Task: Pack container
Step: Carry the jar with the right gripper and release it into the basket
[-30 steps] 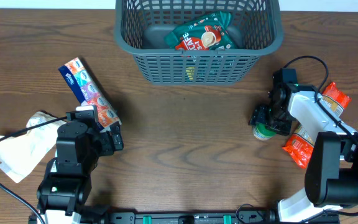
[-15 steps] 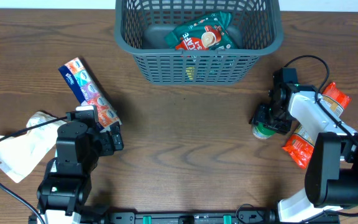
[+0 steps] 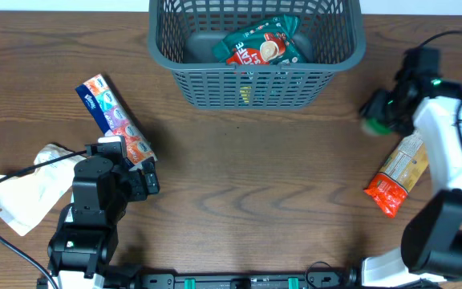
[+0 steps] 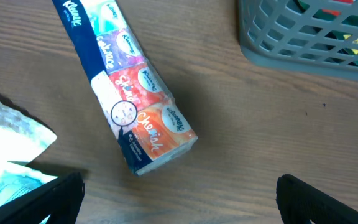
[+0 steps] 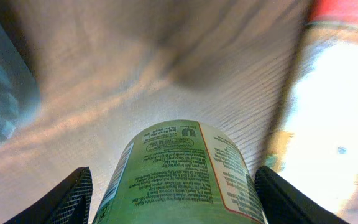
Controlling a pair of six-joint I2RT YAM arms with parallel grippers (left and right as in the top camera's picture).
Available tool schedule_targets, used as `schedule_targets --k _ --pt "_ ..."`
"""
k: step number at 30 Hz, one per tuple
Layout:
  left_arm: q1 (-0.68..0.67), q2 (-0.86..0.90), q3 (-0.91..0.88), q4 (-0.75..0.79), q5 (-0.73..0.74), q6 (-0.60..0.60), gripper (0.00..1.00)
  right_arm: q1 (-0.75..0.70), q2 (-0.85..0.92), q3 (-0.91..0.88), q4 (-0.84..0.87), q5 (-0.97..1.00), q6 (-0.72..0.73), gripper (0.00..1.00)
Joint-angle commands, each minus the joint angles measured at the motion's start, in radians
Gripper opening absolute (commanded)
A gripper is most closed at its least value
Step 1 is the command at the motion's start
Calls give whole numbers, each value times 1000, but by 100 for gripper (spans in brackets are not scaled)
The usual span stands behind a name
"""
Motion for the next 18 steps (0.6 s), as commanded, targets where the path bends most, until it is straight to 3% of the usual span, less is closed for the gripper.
schedule_targets --k 1,12,18 --pt "4 2 23 0 -12 -9 98 -17 -63 135 -39 37 9 1" --pt "4 2 23 0 -12 -9 99 133 -80 679 -267 0 -198 1" --pt "4 2 23 0 -12 -9 99 245 -80 796 -223 -83 -353 1"
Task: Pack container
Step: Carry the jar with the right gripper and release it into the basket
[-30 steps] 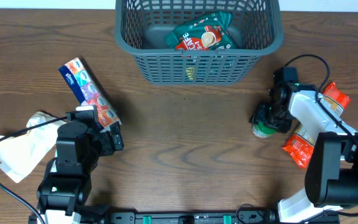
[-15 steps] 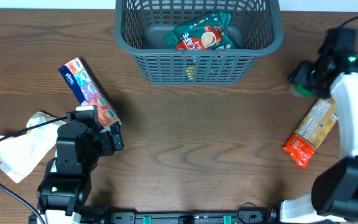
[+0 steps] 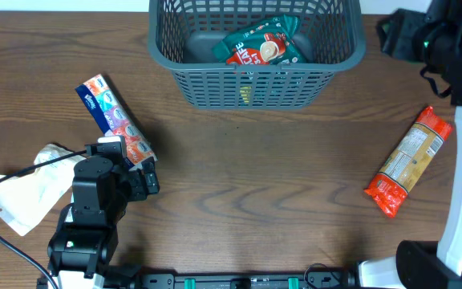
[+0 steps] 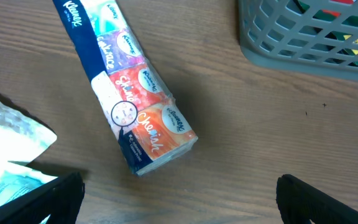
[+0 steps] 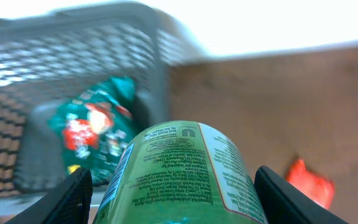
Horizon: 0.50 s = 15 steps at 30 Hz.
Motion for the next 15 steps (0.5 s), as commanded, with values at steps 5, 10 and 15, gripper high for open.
schedule_targets --k 5,10,15 --pt "3 2 23 0 -12 -9 99 145 9 37 145 -117 -333 1" --pt "3 2 23 0 -12 -9 99 198 75 37 243 -118 -368 1" --pt "3 2 23 0 -12 -9 99 224 198 37 340 -126 -355 1"
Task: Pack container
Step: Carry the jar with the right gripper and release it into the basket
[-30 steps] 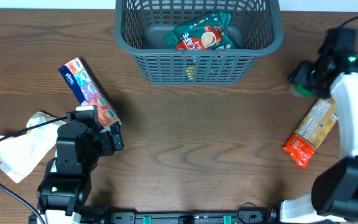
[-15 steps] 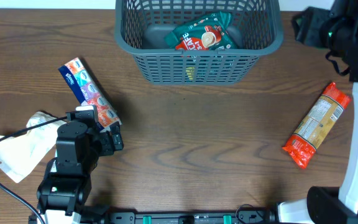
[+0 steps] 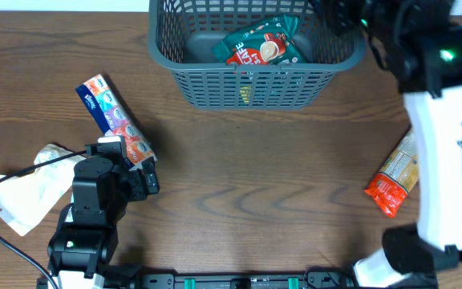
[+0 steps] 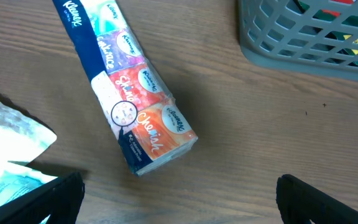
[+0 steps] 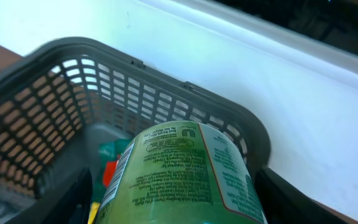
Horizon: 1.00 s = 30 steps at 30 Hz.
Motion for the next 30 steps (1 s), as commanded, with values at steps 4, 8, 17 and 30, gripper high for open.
schedule_targets --k 4,8,17,30 --pt "3 2 23 -1 -12 -9 99 49 169 13 61 -24 -27 1" --pt "3 2 23 -1 -12 -9 98 79 247 13 70 -70 -28 1" --pt "3 4 23 -2 -12 -9 99 132 354 13 20 -77 -47 1" --pt "3 4 23 -2 -12 -9 99 133 412 12 -56 -77 -47 49"
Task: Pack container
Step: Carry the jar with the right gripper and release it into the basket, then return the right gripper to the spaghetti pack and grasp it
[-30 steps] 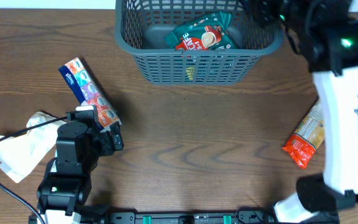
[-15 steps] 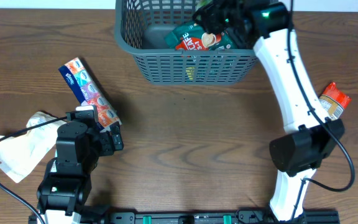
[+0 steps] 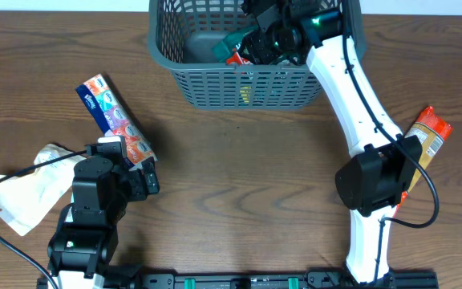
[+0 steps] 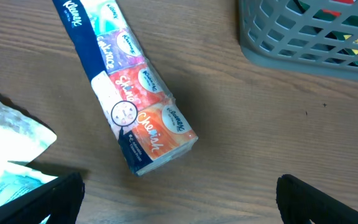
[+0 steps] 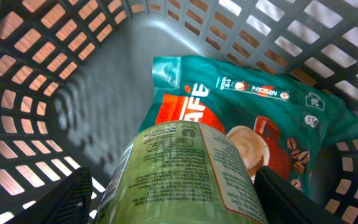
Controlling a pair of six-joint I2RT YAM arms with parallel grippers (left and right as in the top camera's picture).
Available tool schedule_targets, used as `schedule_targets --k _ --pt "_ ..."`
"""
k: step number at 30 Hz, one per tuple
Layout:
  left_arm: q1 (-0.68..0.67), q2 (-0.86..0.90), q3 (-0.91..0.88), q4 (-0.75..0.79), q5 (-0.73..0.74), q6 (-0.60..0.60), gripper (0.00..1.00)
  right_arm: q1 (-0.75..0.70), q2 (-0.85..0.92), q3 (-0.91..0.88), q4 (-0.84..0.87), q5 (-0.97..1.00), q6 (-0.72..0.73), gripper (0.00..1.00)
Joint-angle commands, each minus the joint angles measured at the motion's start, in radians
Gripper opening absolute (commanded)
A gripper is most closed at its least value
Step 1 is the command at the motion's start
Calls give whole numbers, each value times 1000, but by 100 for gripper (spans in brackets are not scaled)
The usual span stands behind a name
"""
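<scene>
The grey mesh basket [image 3: 215, 87] stands at the far middle of the table and holds a teal coffee pouch [image 5: 247, 112]. My right gripper [image 3: 273, 34] reaches over the basket's inside, shut on a green labelled can [image 5: 179, 168] that hangs just above the pouch. The can fills the space between the right gripper's [image 5: 182, 199] fingers. A Kleenex tissue pack [image 3: 112, 119] lies at the left, just beyond my open left gripper [image 3: 127, 177], which holds nothing. In the left wrist view the tissue pack [image 4: 126, 93] lies ahead of the left gripper [image 4: 179, 199].
A white crumpled pouch [image 3: 18, 193] lies at the near left beside the left arm. An orange and red snack pack [image 3: 433, 128] lies at the right, partly behind the right arm. The basket's corner [image 4: 303, 43] shows in the left wrist view.
My right gripper, still shut on the green can, was at the basket's far right rim and is now over the basket's inside, above the coffee pouch. The left arm has not moved.
My right gripper first held the green can low over the table at the right, near the snack pack. Then it was up near the table's far right corner, then at the basket's right rim, and now inside the basket's opening. The left gripper stayed open throughout.
</scene>
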Motion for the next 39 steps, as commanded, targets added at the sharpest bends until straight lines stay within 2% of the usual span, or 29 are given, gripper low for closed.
schedule_targets --k 1,3,4,7,10,15,18,20,25,27,29,33,37,39 --pt "3 4 23 0 -12 -9 99 2 -11 14 1 -8 -16 50" --pt "3 4 23 0 -12 -9 99 2 -11 14 -5 -8 -17 55" --pt "3 4 23 0 -12 -9 98 2 -11 14 -6 -8 -17 64" --pt "3 4 23 0 -12 -9 99 2 -11 14 -10 -8 -24 68" --pt "3 4 23 0 -12 -9 99 2 -11 14 -19 -8 -35 83" --pt "3 4 23 0 -12 -9 99 2 -11 14 -23 -8 -42 83" --pt "3 4 23 0 -12 -9 99 0 -14 16 -9 -8 -42 86" --pt "3 4 23 0 -12 -9 98 -8 -23 32 -2 -8 -40 85" --pt "3 3 23 0 -11 -9 99 -47 -50 175 -64 0 23 85" --pt "3 3 23 0 -11 -9 99 -75 -63 262 -122 3 56 96" --pt "3 4 23 0 -11 -8 98 -111 -78 346 -192 44 117 99" --pt "3 4 23 0 -11 -9 99 -221 -115 476 -391 218 367 99" --pt "3 4 23 0 -12 -9 99 -409 -172 537 -667 314 658 99" --pt "3 4 23 0 -11 -8 99 -498 -199 536 -742 314 706 99"
